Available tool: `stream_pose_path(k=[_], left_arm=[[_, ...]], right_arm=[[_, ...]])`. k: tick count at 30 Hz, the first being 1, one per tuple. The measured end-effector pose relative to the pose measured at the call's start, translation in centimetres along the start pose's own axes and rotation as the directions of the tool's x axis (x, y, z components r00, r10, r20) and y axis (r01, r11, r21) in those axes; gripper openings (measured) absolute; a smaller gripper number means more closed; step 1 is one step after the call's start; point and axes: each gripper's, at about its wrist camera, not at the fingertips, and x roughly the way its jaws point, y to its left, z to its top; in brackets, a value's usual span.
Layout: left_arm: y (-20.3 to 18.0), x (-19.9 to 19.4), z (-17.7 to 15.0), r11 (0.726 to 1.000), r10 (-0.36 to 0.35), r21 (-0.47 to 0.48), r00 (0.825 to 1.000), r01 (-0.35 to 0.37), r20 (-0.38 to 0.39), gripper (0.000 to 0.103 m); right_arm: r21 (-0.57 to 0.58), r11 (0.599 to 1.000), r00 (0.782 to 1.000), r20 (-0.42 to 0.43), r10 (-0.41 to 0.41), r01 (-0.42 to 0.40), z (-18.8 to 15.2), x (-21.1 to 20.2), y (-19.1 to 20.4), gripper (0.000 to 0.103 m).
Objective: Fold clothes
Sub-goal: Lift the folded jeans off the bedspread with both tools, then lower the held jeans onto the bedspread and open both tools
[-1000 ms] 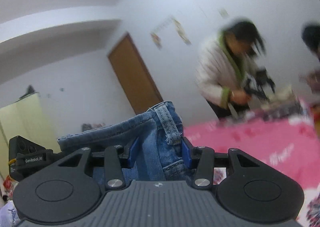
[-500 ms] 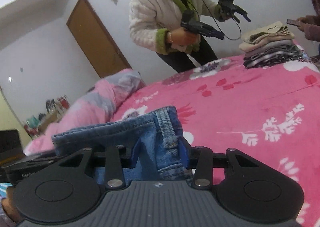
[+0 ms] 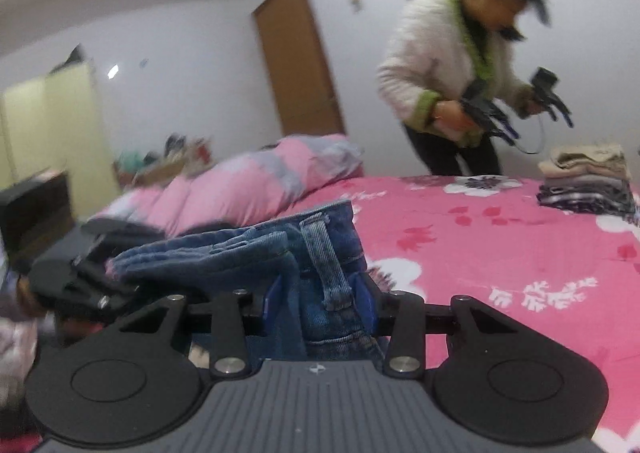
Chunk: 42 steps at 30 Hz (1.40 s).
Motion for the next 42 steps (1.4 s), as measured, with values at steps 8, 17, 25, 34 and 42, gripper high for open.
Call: stream_pose_path(k=[8,17,25,34,42], left_arm=[[-4.2,-1.6,-5.7,0.995,-0.099,-0.012,0.989,0.098,-0.113,0.026],[-8.9,-1.5,-10.2,0.989,-0.132,0.028,0.952,0.146,-0.277,0.040],[-6.3,-5.6,-5.4,0.984,-0.030,-0.177,0.994,0.010,-0.110,0.039],[-4.5,5.1,-12.4,0.986,0.001,-0.158,0.950,-0.053,-0.314,0.040],[-3.9,0.7,-6.7,0.990,0.041,-0.128,0.979,-0.067,-0.202,0.034]], right_arm=[[-0.012,0.999,0.976,-0.214,-0.050,0.049,-7.8,-6.1,4.1,0.041],[0.149,0.982,0.948,-0.311,-0.063,0.114,-13.5,-10.8,5.9,0.042],[0.177,0.976,0.981,-0.171,-0.092,0.123,-7.9,-3.9,7.6,0.042],[0.071,0.987,0.917,-0.384,-0.109,0.147,-16.7,0.3,9.1,0.038],[0.113,0.987,0.946,-0.315,-0.074,0.115,-10.6,-4.1,10.2,0.041]])
